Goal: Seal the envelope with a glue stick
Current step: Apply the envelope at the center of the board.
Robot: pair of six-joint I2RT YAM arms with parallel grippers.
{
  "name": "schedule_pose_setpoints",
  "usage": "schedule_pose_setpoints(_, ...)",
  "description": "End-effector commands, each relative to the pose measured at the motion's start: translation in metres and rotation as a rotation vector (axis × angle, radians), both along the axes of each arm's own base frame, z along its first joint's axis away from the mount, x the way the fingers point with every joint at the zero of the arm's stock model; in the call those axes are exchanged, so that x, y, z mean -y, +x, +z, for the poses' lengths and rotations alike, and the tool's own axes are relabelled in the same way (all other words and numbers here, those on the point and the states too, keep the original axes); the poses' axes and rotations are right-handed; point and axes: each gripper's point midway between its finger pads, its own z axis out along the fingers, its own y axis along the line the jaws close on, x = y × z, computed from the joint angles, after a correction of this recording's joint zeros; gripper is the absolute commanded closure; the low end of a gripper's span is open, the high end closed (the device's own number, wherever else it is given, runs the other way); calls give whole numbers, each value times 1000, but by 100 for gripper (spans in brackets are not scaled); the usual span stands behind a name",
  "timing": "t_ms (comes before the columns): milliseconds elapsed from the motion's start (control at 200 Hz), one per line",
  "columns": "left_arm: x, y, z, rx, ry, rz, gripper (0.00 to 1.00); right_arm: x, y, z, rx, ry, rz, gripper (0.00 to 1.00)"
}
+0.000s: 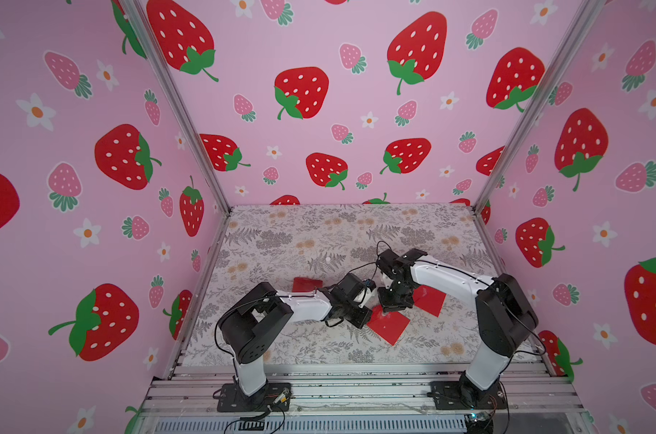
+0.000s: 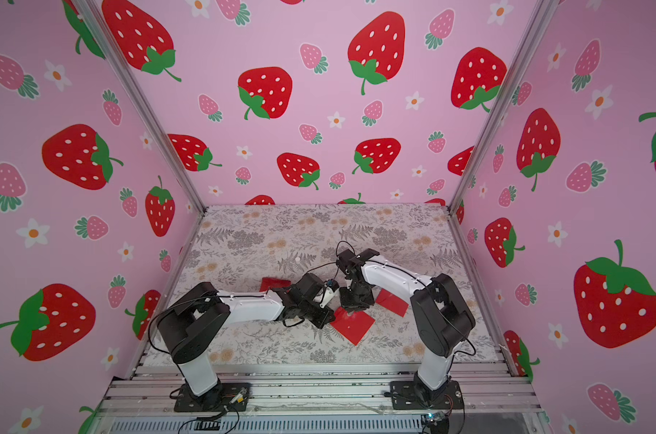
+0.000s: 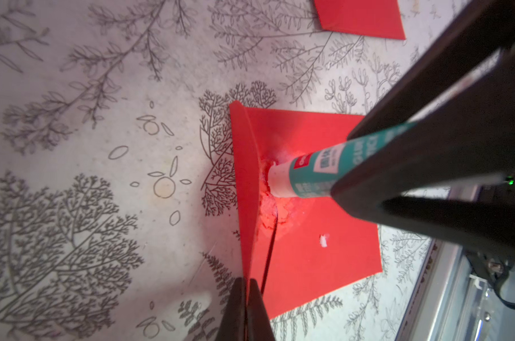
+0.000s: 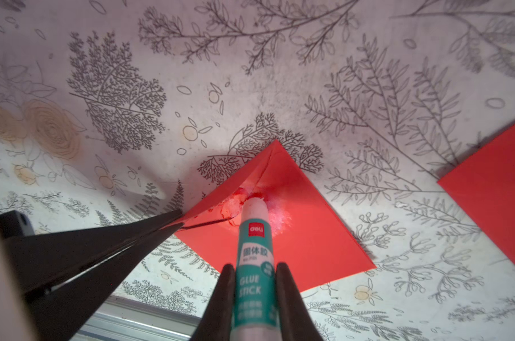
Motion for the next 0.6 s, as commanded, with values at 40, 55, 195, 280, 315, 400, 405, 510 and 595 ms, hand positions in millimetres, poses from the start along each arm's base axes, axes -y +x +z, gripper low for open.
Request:
schedule_pose_setpoints(40,-21,-17,-28,-98,76,11,100,-8,-10,-1,-50,25,9,100)
schedule_pose_setpoints(55,-21,-17,-27,-97,75,8,100,-10,-12,-1,-59,38,10,100)
schedule_pose_setpoints(195,-21,-16,-28,-108,69,12,100,-40,-23,4,-131,213,4,100)
schedule_pose_setpoints(280,-21,-16,-28,-108,70,13,100,-41,-25,7,-137,220,0,100)
schedule_pose_setpoints(315,-22,-16,-28,-108,69,15,100,-38,-26,7,-139,210,2,100)
schedule_pose_setpoints(400,-22,-16,-27,-108,65,17,100,-34,-26,7,-140,199,3,100)
schedule_pose_setpoints(405,-22,-16,-27,-108,65,16,100,-34,-26,7,-140,200,3,100)
schedule_pose_setpoints(510,-22,-17,-28,-113,67,15,100,-22,-22,4,-111,135,-6,100)
schedule_pose_setpoints(595,-22,-18,-28,-116,63,11,100,10,-11,4,-27,-44,-12,100)
